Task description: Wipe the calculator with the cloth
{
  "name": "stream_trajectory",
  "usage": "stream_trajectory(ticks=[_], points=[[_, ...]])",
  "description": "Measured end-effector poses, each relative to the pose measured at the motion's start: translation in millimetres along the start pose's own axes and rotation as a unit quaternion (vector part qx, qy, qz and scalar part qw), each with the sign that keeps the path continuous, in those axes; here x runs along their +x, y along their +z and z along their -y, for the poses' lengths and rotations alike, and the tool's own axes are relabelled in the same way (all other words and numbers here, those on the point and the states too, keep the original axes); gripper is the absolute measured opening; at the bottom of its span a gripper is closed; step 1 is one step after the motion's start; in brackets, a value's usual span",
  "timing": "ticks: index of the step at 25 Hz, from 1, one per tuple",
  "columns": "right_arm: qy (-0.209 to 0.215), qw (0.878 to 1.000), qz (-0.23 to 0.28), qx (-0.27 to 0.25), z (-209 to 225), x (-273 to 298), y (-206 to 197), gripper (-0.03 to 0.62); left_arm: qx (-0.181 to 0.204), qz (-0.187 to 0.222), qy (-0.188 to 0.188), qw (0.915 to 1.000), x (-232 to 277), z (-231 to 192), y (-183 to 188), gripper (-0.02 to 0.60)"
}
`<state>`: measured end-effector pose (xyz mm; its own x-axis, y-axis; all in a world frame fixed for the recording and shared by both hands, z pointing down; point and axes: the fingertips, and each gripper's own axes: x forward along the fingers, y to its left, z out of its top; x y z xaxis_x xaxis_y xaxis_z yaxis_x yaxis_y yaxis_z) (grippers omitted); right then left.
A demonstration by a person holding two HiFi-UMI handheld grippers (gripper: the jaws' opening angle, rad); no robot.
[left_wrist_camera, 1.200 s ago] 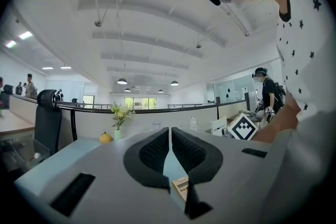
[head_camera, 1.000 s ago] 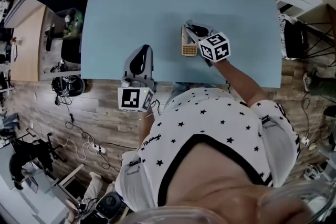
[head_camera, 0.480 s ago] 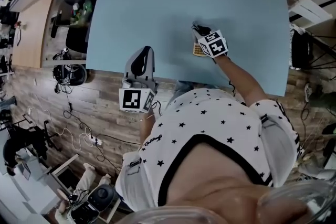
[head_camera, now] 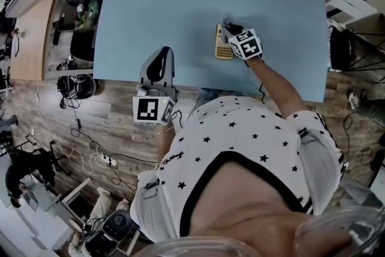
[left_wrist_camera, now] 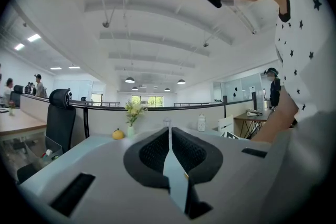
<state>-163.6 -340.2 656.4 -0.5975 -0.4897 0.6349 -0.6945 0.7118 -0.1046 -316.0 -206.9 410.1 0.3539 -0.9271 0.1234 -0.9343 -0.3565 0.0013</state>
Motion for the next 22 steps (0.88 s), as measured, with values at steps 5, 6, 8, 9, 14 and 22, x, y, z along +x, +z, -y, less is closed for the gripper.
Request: stream_trajectory(ticks=[5, 6, 8, 9, 14, 22], points=[[-0.018, 1.0, 0.001, 0.02, 17.7, -16.1, -10.6, 0.055, 0.002, 0.0, -0.021, 0.9998, 11.1, 13.1, 1.3, 0.04], [-0.021, 1.0, 0.001, 0.024, 19.9, -19.1, -12.5, 0.055, 0.002, 0.0, -0.026, 0.9997, 12.9, 15.7, 2.0, 0.04], [-0.024, 0.999, 0.002, 0.03, 22.6, -23.1, -15.9, 0.055, 0.003, 0.0, -0.033, 0.9994, 16.0, 19.6, 2.4, 0.04], [-0.025, 0.999, 0.002, 0.032, 23.2, -23.7, -16.8, 0.055, 0.003, 0.0, -0.036, 0.9994, 17.6, 20.9, 2.4, 0.04], [-0.027, 0.999, 0.002, 0.034, 25.1, -22.7, -18.9, 0.055, 0.002, 0.003, -0.041, 0.9992, 20.7, 26.2, 2.3, 0.04], [0.014, 0.999, 0.025, 0.027, -6.0, -22.3, 0.5, 0.055, 0.001, 0.003, -0.028, 0.9996, 18.0, 22.3, 1.4, 0.04]])
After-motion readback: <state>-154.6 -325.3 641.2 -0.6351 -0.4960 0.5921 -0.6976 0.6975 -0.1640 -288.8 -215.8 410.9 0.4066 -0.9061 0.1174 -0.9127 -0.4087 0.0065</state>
